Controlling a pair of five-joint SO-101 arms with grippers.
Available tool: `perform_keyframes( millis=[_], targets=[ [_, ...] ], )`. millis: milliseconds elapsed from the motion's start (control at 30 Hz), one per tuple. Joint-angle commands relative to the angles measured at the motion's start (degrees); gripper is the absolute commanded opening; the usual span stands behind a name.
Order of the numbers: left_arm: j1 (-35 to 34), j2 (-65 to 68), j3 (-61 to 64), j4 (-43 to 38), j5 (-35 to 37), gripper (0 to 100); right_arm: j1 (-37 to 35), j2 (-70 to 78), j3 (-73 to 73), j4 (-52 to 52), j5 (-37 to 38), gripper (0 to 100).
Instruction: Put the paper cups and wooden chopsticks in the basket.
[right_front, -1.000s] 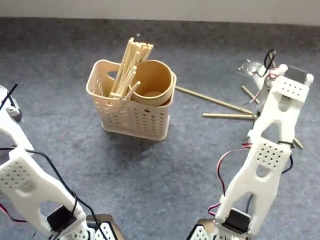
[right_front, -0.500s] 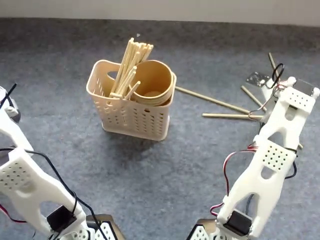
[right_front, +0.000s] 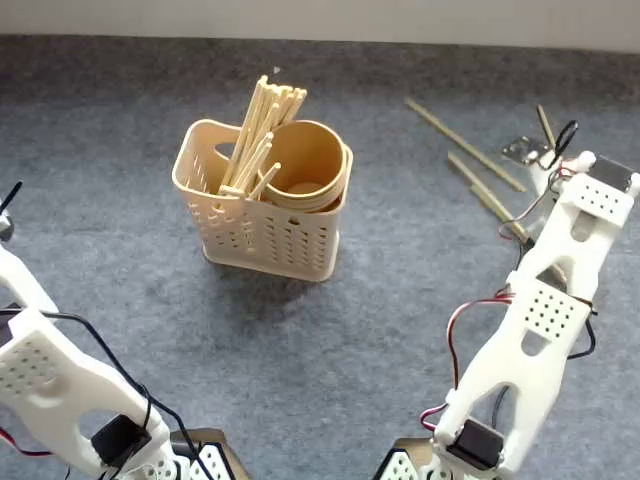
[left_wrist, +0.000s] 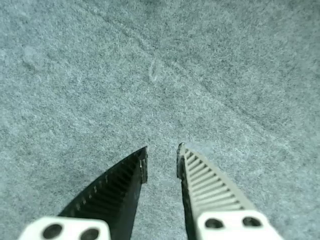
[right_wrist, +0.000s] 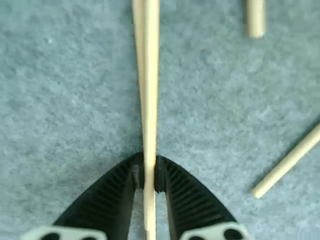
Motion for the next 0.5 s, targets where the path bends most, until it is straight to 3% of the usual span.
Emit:
perform_keyframes(
  millis=[0, 300, 467],
  targets=[
    [0.0, -2.9, -0.3, 0.4, 0.4, 13, -1.7, -9.3, -9.0, 1.0, -10.1, 0.4],
    [-0.4, -2.9, -0.3, 0.2, 0.4, 13, -3.6, -27.9, -10.2, 1.0, -33.8, 0.4],
    [-0.4, -2.9, -0.3, 0.3, 0.4, 13, -10.9, -37.1, -10.8, 0.7, -48.4, 0.4]
  ],
)
